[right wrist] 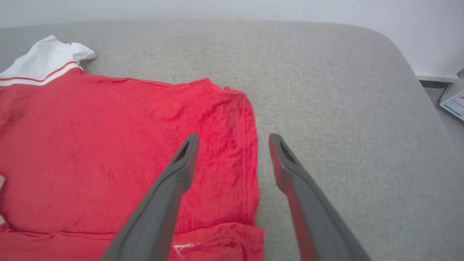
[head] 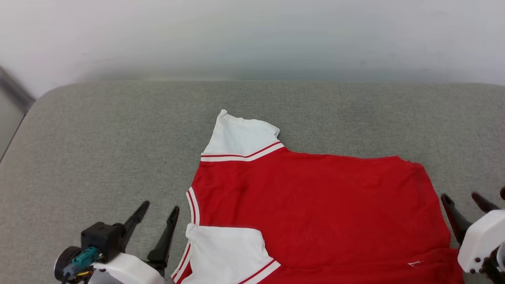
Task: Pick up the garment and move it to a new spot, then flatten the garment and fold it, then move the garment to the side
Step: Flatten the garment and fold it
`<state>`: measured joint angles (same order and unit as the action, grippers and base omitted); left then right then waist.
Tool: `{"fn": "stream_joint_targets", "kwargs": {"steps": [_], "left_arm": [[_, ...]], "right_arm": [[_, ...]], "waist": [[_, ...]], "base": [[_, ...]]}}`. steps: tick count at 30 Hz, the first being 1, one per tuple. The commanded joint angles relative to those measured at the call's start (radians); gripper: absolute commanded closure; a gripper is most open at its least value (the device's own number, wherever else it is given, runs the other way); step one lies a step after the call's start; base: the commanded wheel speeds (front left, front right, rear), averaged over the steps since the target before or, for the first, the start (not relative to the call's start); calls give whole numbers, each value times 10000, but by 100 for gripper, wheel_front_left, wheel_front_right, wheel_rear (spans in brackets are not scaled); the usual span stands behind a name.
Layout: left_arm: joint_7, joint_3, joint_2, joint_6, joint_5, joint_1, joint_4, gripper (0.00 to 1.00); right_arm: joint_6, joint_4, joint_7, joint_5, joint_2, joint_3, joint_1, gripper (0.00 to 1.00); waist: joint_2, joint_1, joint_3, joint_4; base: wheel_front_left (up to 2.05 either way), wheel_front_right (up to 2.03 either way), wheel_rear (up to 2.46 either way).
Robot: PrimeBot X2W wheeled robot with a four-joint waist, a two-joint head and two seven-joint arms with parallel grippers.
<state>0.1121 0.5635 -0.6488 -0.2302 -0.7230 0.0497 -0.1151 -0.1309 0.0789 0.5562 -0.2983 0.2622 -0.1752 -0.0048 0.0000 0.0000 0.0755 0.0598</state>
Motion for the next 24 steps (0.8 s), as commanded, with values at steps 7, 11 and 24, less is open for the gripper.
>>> {"fn": "stream_joint_targets", "kwargs": {"steps": [7, 11, 24], "left_arm": [[1444, -560, 823, -317, 723, 24, 297, 0], [1535, -1137, 1331, -290, 1287, -44, 174, 0], [1534, -3076, 2700, 1422, 3003, 97, 228, 0]], "right_arm": [[3, 424, -2450, -52, -370, 252, -266, 0], [3, 548, -3764, 5, -775, 497, -209, 0], [4, -133, -5969, 156, -1262, 1197, -501, 0]], "waist": [[0, 0, -56, -143], [0, 0, -31, -232], [0, 0, 488, -700]], "base": [[0, 0, 0], [0, 0, 0], [0, 0, 0]]}}
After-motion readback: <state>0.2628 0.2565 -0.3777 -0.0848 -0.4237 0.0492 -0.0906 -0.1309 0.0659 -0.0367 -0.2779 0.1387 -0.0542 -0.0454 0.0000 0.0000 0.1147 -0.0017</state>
